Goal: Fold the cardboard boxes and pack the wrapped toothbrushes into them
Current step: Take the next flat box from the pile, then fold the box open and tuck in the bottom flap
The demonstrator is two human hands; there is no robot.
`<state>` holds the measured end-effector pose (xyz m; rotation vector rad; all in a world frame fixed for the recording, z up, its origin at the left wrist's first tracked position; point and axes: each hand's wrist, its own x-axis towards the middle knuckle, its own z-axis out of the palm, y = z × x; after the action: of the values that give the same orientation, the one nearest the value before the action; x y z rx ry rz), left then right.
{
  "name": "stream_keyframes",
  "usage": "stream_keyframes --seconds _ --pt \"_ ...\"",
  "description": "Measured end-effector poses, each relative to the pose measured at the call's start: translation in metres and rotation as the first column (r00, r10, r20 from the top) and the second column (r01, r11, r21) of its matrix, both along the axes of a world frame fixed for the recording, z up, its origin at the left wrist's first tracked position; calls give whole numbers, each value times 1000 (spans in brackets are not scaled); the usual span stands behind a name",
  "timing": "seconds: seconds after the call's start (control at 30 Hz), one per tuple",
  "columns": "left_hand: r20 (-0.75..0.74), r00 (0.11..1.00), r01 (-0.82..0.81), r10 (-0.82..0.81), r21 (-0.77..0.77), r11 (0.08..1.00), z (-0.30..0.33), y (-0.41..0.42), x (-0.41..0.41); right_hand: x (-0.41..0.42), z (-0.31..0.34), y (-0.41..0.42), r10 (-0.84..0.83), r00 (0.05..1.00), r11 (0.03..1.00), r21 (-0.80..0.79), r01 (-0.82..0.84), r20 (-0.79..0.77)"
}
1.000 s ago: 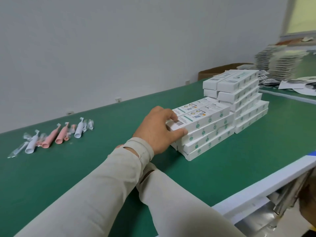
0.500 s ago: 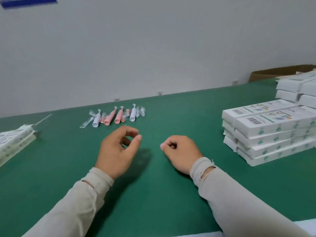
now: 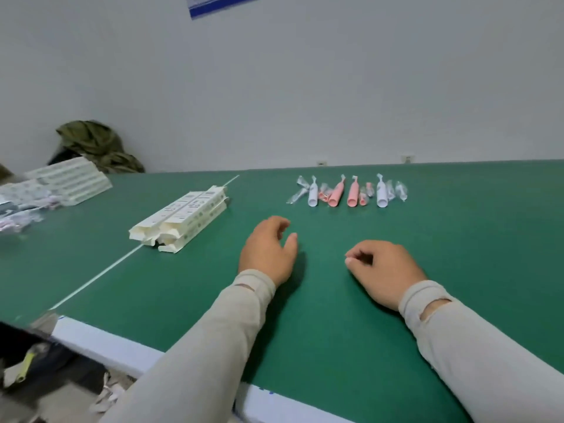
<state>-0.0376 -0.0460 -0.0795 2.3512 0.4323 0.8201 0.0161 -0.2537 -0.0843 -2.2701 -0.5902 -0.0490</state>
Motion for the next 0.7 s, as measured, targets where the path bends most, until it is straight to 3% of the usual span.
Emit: stream_keyframes --seconds 0.1,0.17,0.27,0.33,0.43,0.53,0.6,0.7 --pt "-42 945 -314 324 153 937 27 76 -5 0 -7 -5 71 997 996 53 -72 12" --pt "-160 835 -478 526 263 838 39 120 -11 -1 -9 -4 81 997 993 83 -80 -4" --pt "-282 678 -588 678 345 731 43 156 -18 -1 -8 0 81 996 992 99 -78 -27" --pt "-296 628 -603 720 399 691 41 167 -18 1 -8 1 82 996 991 112 -77 -34" --pt "-305 648 -580 698 396 712 31 174 -16 4 -10 -2 68 996 989 133 -61 -51" --pt "-252 714 -600 653 260 756 22 175 -17 4 -11 -3 70 996 989 131 -64 -48" --pt "-155 774 -596 614 149 789 24 173 -16 4 -12 -3 61 997 989 135 -54 -46" --pt "104 872 -485 479 38 874 35 148 -12 5 -11 -3 44 998 985 167 -37 -39"
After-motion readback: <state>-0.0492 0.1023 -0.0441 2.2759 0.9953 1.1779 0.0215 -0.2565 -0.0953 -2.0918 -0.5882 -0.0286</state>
